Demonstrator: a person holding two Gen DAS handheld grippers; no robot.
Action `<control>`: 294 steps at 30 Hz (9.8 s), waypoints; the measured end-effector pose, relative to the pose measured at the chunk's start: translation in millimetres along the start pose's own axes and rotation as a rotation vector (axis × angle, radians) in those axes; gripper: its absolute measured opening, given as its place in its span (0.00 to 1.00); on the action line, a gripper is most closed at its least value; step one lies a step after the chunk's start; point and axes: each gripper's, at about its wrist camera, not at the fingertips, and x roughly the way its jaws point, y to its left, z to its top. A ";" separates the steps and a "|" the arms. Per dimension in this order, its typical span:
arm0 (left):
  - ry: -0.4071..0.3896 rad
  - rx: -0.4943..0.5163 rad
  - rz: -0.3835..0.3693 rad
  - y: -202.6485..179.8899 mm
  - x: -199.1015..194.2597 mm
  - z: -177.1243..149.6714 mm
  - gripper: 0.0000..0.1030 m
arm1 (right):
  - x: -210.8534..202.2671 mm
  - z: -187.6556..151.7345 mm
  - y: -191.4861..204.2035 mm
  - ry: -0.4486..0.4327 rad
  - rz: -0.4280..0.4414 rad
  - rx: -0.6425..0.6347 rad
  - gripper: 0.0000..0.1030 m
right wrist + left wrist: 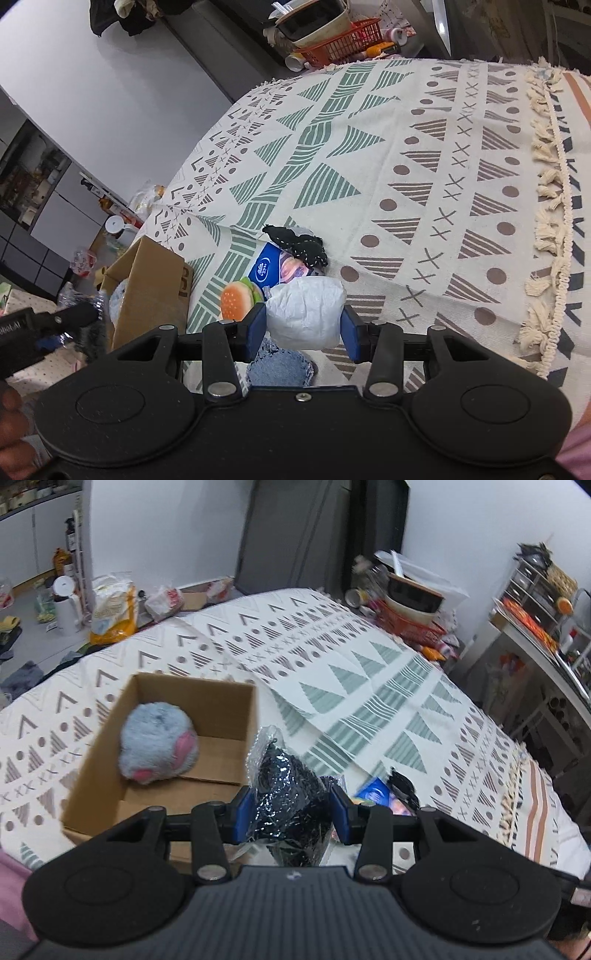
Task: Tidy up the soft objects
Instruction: 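Drop the sequin pouch into the box with the left gripper while the right carries the white cloth, then lower the white cloth into the box and open the right gripper, then move the left gripper to the burger plush while the right gripper grasps the blue denim cloth, then drop the burger plush into the box with the left gripper while the right drops the denim cloth, then grasp the black lace item with the right gripper while the left moves to the blue tissue pack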
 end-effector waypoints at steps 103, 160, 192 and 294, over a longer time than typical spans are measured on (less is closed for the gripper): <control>-0.102 0.020 0.012 72.2 13.4 5.6 0.83 | -15.7 14.7 116.3 -0.042 -0.092 -0.137 1.00; 0.304 0.254 -0.184 -59.0 158.8 -22.2 0.77 | 84.2 -19.3 16.4 0.210 -0.231 0.184 0.34; 0.098 0.084 -0.196 -12.5 67.4 -3.9 0.46 | 49.0 -20.5 28.4 0.096 -0.138 0.110 0.10; 0.045 -0.016 -0.070 46.2 36.8 23.3 0.70 | -16.6 46.1 74.6 -0.169 -0.004 -0.021 0.90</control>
